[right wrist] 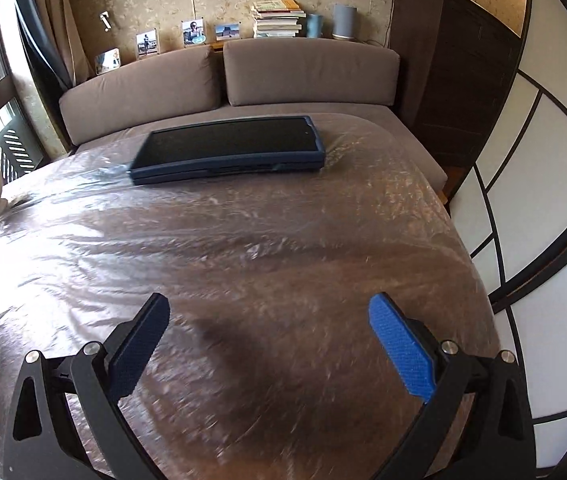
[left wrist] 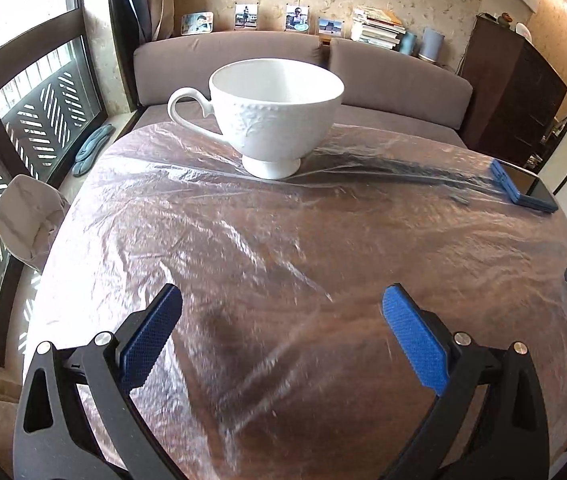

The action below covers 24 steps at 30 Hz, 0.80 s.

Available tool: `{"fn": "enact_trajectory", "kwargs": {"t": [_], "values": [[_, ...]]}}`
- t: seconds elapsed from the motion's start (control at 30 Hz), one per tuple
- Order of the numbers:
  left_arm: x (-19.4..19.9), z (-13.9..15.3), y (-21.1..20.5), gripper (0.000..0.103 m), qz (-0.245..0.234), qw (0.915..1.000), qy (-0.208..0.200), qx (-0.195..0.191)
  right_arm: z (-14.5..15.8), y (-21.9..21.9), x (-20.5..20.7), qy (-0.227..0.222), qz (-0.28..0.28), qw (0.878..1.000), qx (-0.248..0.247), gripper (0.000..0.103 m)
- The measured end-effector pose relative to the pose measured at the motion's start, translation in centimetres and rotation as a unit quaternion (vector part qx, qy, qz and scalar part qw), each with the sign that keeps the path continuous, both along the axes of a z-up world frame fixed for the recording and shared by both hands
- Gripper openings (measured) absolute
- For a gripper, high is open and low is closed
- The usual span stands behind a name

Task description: Collect trash

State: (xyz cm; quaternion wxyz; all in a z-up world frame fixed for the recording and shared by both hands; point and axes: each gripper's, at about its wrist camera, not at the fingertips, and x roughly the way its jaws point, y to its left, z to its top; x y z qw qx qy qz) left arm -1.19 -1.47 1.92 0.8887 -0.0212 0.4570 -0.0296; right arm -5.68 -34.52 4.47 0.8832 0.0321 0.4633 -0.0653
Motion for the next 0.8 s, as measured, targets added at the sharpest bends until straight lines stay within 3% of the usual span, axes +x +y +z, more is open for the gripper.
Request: {"fn": "enact_trajectory", "kwargs": {"t": [0.3,0.8], "values": [[1.2,-1.1,-0.6,0.101,0.008,0.9994,0.009,0.033,-0.8,-2.2,2.0,0.006,-0.006,1.000,-0.006,0.099],[1.5,-1.0,-0.8,0.102,0.015,0.9993,0.011,0.033,-0.9,-2.2,2.3,0.008,-0.008,1.000,-0.009,0.099]]}}
